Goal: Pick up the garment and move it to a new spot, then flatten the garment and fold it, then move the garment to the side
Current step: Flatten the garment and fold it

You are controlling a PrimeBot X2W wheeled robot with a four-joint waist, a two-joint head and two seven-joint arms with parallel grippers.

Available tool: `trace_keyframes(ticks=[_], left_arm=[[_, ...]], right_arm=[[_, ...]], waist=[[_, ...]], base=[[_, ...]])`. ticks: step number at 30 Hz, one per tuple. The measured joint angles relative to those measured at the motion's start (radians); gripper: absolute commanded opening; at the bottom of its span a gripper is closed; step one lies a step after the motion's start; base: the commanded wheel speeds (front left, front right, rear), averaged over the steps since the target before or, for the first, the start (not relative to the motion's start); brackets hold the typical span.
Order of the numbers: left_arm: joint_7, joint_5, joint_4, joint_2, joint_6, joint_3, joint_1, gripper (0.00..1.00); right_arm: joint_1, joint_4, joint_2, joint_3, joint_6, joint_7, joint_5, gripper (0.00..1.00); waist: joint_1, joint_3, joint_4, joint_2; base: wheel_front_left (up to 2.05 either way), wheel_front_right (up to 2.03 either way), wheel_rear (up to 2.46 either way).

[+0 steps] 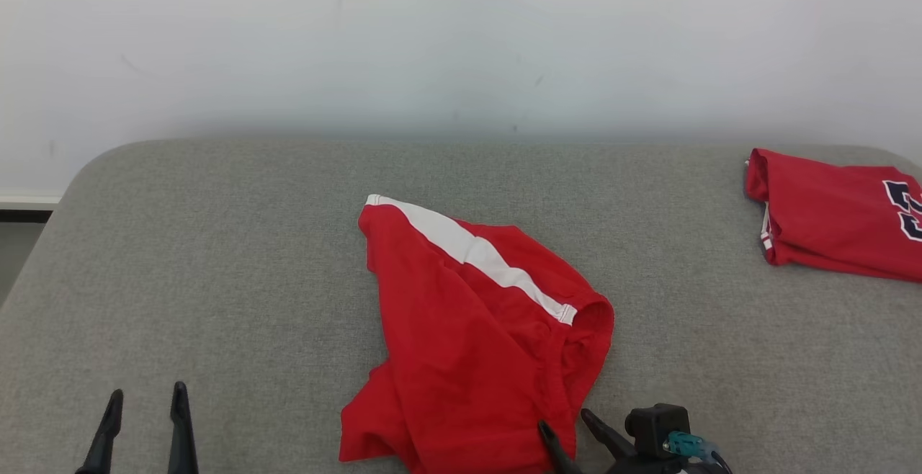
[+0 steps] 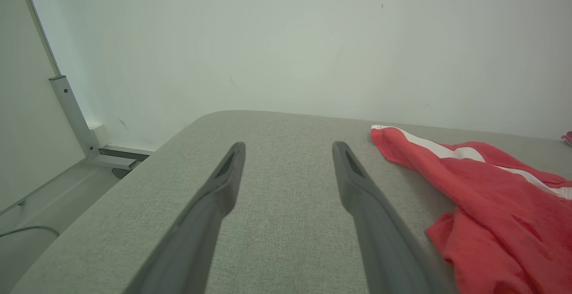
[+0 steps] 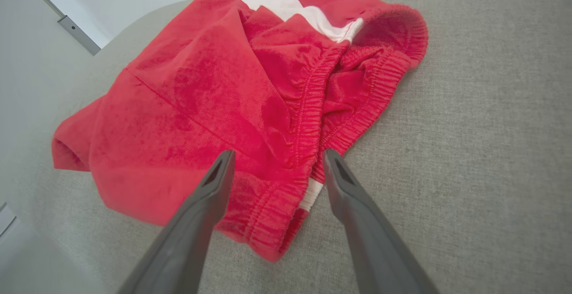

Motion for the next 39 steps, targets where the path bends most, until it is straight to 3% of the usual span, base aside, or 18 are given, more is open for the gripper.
trace_keyframes(ticks=[7,8,9,10,14,19,26,35,36,37,39], left_arm=[[0.0,0.037,0.042,-0.022,-0.051,0.011,-0.015,1.0],[0.0,0.043,0.044,-0.027,-0.055,0.018,-0.017,1.0],[0.0,0.045,0.045,-0.032,-0.058,0.023,-0.018,1.0],[0.0,0.048,0.047,-0.035,-0.06,0.028,-0.019,1.0],[0.0,0.063,0.048,-0.053,-0.069,0.055,-0.017,1.0],[0.0,0.074,0.046,-0.072,-0.085,0.066,-0.018,1.0],[0.0,0.095,0.047,-0.09,-0.102,0.073,-0.018,1.0],[0.0,0.114,0.059,-0.105,-0.118,0.074,-0.018,1.0],[0.0,0.115,0.062,-0.106,-0.12,0.073,-0.019,1.0],[0.0,0.116,0.063,-0.109,-0.12,0.072,-0.019,1.0],[0.0,0.119,0.066,-0.112,-0.122,0.07,-0.019,1.0]], right_arm=[[-0.019,0.081,-0.002,0.007,0.0,0.038,0.0,1.0],[-0.022,0.089,-0.002,0.011,0.0,0.044,0.002,0.94],[-0.025,0.094,-0.002,0.017,0.0,0.047,0.01,0.42],[-0.026,0.095,-0.002,0.021,0.0,0.043,0.018,0.0],[-0.06,0.08,-0.005,0.007,0.0,-0.021,0.037,0.0],[-0.106,0.013,-0.059,-0.101,0.0,-0.102,0.05,0.0],[-0.074,-0.045,-0.148,-0.299,0.0,-0.077,0.036,0.0],[-0.055,-0.058,-0.147,-0.373,0.0,-0.05,-0.014,0.0],[-0.058,-0.052,-0.146,-0.373,0.0,-0.044,-0.016,0.19],[-0.06,-0.047,-0.143,-0.373,0.0,-0.042,-0.02,1.0],[-0.062,-0.043,-0.137,-0.375,0.0,-0.055,-0.035,1.0]], waist=[[0.0,-0.004,0.021,0.0],[0.0,-0.004,0.023,0.0],[0.0,-0.004,0.024,0.0],[0.0,-0.005,0.024,0.0],[0.0,-0.006,0.014,0.0],[0.0,-0.009,0.004,0.0],[0.0,-0.017,0.005,0.0],[0.0,-0.016,0.007,0.0001],[0.0,-0.016,0.007,0.0],[-0.0001,-0.016,0.007,0.0],[0.0,-0.018,0.007,0.0001]], base=[[0.0,0.0,0.0],[0.0,0.0,0.0],[0.0,0.0,0.0],[0.0,0.0,0.0],[0.0,0.0,0.0],[0.0,0.0,0.0],[0.0,0.0,0.0],[0.0,0.0,0.0],[0.0,0.0,0.0],[0.0,0.0,0.0],[0.0,0.0,0.0]])
